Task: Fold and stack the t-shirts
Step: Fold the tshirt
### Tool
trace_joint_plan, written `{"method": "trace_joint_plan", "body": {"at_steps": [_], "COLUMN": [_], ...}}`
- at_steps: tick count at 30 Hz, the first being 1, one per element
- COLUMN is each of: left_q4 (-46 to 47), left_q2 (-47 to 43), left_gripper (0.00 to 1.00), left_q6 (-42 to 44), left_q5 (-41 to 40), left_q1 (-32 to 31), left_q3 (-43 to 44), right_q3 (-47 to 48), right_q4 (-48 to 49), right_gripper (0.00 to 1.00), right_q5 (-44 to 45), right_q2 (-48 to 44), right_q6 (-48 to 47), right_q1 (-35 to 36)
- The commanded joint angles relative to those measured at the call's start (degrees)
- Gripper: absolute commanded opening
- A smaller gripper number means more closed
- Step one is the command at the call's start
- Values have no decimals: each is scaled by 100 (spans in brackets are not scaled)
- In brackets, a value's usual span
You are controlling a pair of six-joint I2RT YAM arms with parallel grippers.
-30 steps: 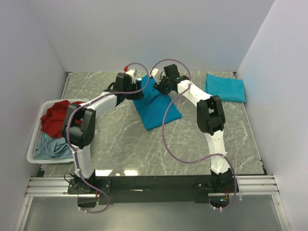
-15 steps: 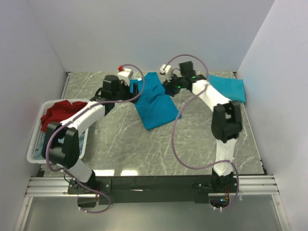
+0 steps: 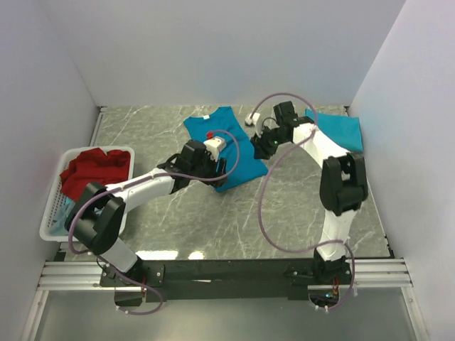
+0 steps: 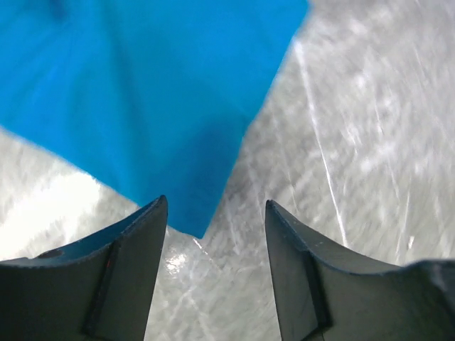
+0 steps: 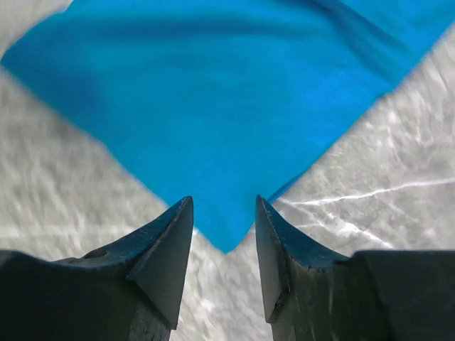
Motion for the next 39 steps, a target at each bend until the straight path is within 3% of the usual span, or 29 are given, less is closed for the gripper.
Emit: {"method": "trace_joint_plan", "body": {"at_steps": [1,5,10,22,39], "left_q4": [395,1196,1443,1866,1734], "left_q2": [-253,-746,-835,-44,229], "left_gripper": [63,64,62,52,51], "left_q6": [-1383,-2778,-3397,-3582,-3565], "left_q5": [-753,-1000,-1010,-702,-632], "left_q1": [66,75,75,75,66], "left_q3": [-149,-1035,-1336,-1328,-1301], "right_q3": [769,752,761,708,743], "right_q4": [-504,-144,-100,-161,-302], "right_gripper": [47,47,47,48,43], "right_q5": [-201,-80,61,-132,-290], "right_q2": [523,779,1157,1438,1570], "right_q6": [1672,2676,2976,3046,2967], "right_q1": [-283,-415,-485,-749,-793]}}
